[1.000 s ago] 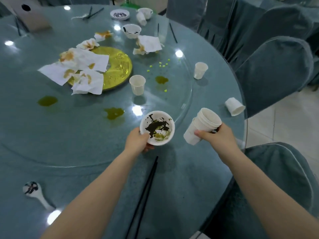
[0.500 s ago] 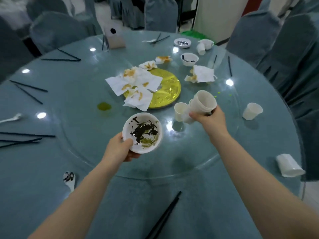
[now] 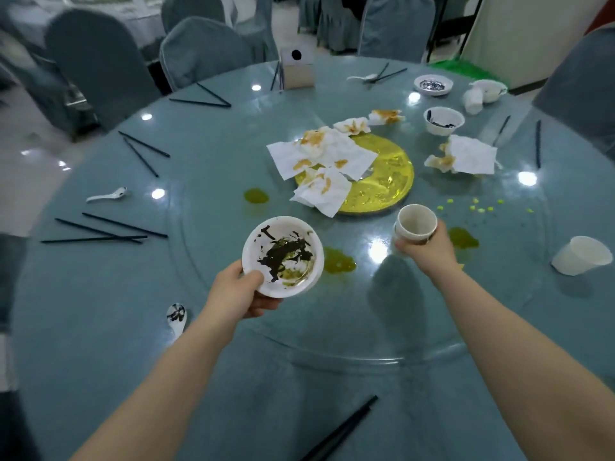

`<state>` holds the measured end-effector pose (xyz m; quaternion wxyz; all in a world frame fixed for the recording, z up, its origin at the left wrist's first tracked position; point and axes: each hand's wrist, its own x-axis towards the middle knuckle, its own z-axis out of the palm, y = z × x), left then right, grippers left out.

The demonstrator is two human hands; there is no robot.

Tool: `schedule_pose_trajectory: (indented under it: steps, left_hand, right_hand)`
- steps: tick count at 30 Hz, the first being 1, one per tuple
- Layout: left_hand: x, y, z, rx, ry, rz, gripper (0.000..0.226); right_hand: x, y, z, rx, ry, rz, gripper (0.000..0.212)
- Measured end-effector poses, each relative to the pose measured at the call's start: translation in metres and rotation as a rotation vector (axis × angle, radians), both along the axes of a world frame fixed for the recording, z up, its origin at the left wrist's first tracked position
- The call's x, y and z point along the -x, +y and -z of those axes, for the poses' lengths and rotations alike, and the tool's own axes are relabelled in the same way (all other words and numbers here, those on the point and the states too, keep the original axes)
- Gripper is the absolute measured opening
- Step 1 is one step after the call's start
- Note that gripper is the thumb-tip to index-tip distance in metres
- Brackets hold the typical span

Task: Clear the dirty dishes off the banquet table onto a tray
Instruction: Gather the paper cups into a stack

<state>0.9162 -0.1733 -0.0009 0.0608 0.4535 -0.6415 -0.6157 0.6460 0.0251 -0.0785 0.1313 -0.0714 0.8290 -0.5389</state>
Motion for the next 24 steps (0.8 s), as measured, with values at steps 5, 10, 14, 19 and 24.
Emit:
schedule_pose_trajectory:
  steps: [5,10,14,19,24]
  left_hand:
    - [-0.018,0.006,-0.004,-0.004,0.006,0.007,0.024]
    - [-0.036,0.018,-0.017,-0.047,0.069,0.04,0.022]
    - [-0.067,0.034,-0.02,-0.066,0.146,0.109,0.022]
    - [-0.122,0.058,-0.017,-0.075,0.168,0.241,0.024]
    - [-0.166,0.096,-0.017,-0.105,0.219,0.25,0.022]
  right_hand:
    - [-0.026,0.017,-0.002,-0.041,0.007,-0.085,0.062]
    - [-0.088,0.058,-0.028,0.054,0.019,-0.093,0.057]
    - [-0.158,0.109,-0.055,0.027,0.056,-0.1,0.054]
    - [-0.258,0.172,-0.09,-0.04,0.143,-0.12,0.036]
    - [-0.331,0.233,-0.098,-0.154,0.157,0.027,0.033]
